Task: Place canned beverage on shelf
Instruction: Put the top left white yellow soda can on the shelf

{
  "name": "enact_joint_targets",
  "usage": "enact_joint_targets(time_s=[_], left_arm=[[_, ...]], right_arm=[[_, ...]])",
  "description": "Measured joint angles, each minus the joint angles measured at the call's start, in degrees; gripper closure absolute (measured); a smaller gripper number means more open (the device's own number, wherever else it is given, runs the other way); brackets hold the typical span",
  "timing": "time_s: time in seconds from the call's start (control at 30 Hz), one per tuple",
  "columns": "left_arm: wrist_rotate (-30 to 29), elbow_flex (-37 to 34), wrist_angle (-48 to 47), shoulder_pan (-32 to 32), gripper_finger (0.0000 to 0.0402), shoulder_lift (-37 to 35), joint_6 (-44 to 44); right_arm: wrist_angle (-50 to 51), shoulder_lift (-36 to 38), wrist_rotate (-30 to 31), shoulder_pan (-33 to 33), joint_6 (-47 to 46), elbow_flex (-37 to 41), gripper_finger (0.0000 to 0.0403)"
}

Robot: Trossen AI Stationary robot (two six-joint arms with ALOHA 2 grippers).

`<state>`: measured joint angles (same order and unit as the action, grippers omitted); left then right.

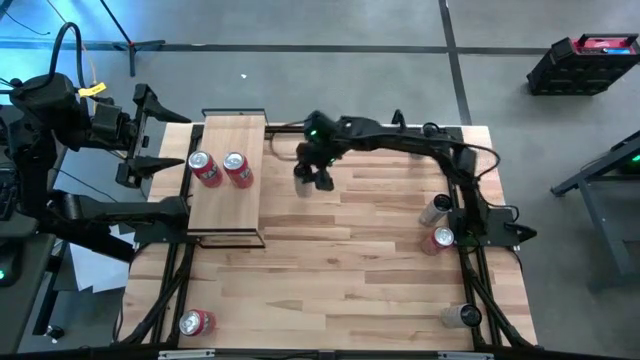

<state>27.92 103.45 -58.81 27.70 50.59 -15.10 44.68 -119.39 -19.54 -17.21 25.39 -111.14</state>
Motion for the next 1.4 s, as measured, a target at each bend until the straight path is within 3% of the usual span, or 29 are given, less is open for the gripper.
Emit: enact_joint_targets(time_s=[0.2, 0.53, 1.07, 1.27, 1.4], left_arm=[[0.0, 0.0, 1.8, 0.0, 0.0044, 0.5, 3.4], [0.1, 0.0, 1.8, 0.0, 0.0044, 2.9, 15.3], [0.3, 0.0, 2.6, 0.0, 0.0044, 7.1, 14.4], [-0.1, 0.0, 2.5, 0.0, 0.0044, 8.9, 14.1], [-0.1, 0.0, 2.6, 0.0, 0.0044, 9.0, 7.7]], right_arm=[[5.6, -5.6, -0.3, 1.5, 3.1, -7.6, 0.0159], [1.8, -6.9, -0.1, 1.9, 11.9, -8.4, 0.0152], [2.1, -8.8, -0.4, 2.0, 5.0, -8.4, 0.0152], [2.0, -8.8, -0.2, 1.9, 2.4, -8.4, 0.0123], [1.7, -8.8, 0.0, 2.0, -0.6, -8.4, 0.0107]])
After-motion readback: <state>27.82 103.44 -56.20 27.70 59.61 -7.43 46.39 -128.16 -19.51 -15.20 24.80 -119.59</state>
